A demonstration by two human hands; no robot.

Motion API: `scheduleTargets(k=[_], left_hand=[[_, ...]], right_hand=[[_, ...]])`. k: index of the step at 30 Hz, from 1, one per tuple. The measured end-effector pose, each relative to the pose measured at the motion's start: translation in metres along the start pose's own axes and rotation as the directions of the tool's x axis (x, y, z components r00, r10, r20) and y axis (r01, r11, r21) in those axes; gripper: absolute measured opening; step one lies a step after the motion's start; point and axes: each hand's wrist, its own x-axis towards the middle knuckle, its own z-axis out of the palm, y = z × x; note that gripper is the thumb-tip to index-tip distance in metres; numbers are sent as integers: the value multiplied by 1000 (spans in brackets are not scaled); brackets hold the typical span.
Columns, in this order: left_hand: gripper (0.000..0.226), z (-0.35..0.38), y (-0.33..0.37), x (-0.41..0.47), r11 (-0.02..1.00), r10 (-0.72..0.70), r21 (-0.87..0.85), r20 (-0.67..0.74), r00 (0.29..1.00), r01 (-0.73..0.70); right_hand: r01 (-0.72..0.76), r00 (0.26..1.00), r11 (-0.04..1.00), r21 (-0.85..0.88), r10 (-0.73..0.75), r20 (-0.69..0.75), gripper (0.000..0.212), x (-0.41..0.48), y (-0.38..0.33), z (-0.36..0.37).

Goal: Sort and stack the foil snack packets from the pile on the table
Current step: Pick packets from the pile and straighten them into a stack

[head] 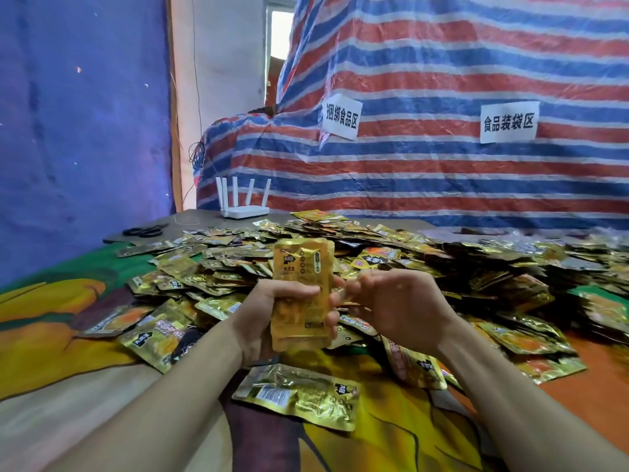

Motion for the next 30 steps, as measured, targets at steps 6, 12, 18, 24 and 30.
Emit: scheduleTargets(k=[6,12,18,24,30], left_hand=[[32,-1,-1,2,999,-29,-31,71,997,31],[35,-2,-3,2,999,-23,42,-128,992,28],[22,-4,-5,8,991,100,130,-466,879,-43],[15,-1,-12,10,964,142,265,-476,868,-13],[12,-2,-8,5,861,230,508,-368,901,-13]], right_hand=[[126,991,919,374,-133,-7,24,-2,-1,4],[144,985,983,109,-133,-107,38,7,8,8],[195,910,963,-188,-249,-331,67,5,13,6],[242,893,898,-368,-354,-278,67,6,21,23],[252,872,715,-652,-460,-167,67,2,21,29]])
